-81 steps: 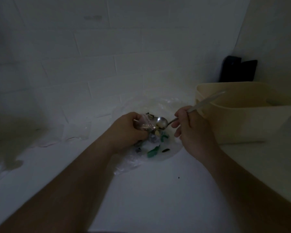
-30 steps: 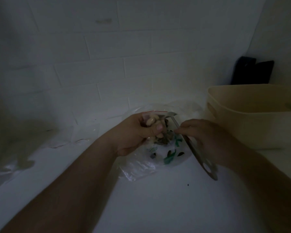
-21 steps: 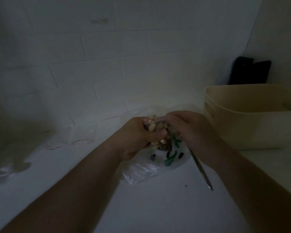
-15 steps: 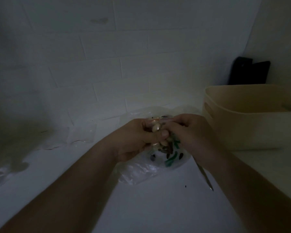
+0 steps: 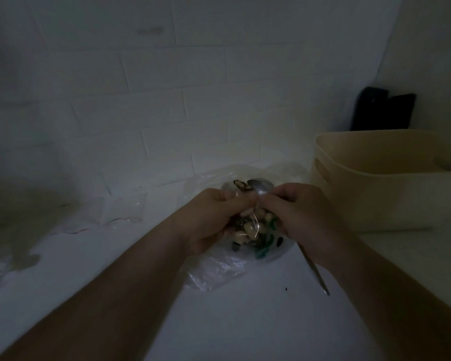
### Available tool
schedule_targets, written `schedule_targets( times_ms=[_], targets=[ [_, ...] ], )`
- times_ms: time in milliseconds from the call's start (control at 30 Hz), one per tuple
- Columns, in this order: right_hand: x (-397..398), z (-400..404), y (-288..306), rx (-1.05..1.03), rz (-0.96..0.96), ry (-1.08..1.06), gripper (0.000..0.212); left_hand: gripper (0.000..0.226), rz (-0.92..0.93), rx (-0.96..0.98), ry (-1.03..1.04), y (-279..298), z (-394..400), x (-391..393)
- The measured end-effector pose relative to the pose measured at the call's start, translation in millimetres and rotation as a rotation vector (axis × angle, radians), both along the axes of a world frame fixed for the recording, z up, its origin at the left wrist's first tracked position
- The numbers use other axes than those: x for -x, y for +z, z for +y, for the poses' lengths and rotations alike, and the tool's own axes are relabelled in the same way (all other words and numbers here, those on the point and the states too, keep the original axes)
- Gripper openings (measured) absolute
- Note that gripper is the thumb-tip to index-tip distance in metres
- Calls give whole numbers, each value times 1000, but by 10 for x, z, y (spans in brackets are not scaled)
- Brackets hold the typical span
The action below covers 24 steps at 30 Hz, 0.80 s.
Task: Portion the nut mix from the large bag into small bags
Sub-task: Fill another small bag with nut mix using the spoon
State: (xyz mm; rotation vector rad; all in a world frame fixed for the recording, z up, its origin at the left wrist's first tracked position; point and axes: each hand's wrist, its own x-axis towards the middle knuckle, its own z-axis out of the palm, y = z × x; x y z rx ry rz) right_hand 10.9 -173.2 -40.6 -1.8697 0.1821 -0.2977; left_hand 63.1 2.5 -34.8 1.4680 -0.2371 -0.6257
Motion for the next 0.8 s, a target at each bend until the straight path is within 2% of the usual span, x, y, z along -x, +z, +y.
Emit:
schedule_targets(
  times_ms=[100, 267, 333, 433, 533, 700, 800],
  targets=[
    [0, -9, -4, -38, -3, 12, 7, 53, 4, -33, -7, -6, 16, -15],
    [-15, -20, -44, -87, -22, -11, 4, 54, 157, 12, -7, 33, 8, 8],
    [-1, -12, -33, -78, -27, 4, 9, 53, 202, 31, -13, 36, 7, 22],
    [24, 26, -14, -98, -22, 34, 16, 51, 198, 38, 45, 30, -9, 22],
    [8, 22, -24, -77, -44, -7, 8, 53, 170, 19, 91, 47, -29, 20],
    [-11, -18, -39, -52, -66, -58, 4, 49, 221, 3, 5, 106, -11, 36],
    [-30, 4, -46, -113, -50, -48, 6, 47, 253, 42, 12, 90, -31, 44]
  ],
)
